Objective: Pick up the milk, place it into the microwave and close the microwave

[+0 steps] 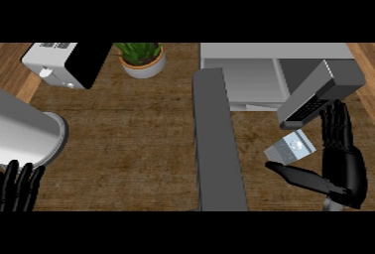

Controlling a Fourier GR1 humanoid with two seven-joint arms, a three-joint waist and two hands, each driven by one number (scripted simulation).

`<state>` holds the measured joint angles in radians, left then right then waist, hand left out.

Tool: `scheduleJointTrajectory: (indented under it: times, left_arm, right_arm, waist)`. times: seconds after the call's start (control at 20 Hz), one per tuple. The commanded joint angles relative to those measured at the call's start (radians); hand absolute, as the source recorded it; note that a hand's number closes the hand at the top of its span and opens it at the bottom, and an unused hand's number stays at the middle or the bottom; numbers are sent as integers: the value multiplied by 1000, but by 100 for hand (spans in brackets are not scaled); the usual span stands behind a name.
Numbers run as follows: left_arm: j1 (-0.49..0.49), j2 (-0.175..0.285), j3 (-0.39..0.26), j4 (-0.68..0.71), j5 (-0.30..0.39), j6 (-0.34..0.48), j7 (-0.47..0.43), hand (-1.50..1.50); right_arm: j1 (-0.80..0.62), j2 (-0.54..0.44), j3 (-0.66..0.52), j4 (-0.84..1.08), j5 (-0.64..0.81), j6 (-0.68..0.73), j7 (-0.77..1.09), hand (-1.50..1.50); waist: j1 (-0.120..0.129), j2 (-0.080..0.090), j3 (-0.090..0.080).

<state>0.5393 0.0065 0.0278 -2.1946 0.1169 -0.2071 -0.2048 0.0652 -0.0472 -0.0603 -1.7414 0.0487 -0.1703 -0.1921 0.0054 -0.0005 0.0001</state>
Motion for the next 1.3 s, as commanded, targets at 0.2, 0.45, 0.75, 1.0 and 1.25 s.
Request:
scheduleJointTrajectory:
  times: [0.2,0.45,0.75,1.0,1.25]
  left_arm:
    - [7,6,19,0,-13,-15,-1,-150]
    - [-29,1,14,25,-4,-1,0,-150]
    - [99,-6,-48,32,-26,-16,-99,-150]
    - [-20,0,23,114,-16,-1,-100,-150]
    - [41,-6,-16,0,-11,10,-28,-150]
  right_arm:
    - [-28,-73,-116,170,-49,55,-115,-150]
    - [-24,-47,-92,264,-39,71,-164,-150]
    - [-39,-110,-135,410,-56,145,-233,-150]
    - [-125,-109,-170,648,-42,135,-366,-150]
    - [-134,-157,-199,718,-48,160,-409,-150]
  waist:
    - [0,0,0]
    - [-1,0,0]
    - [1,-1,0]
    - [2,1,0]
    - [1,0,0]
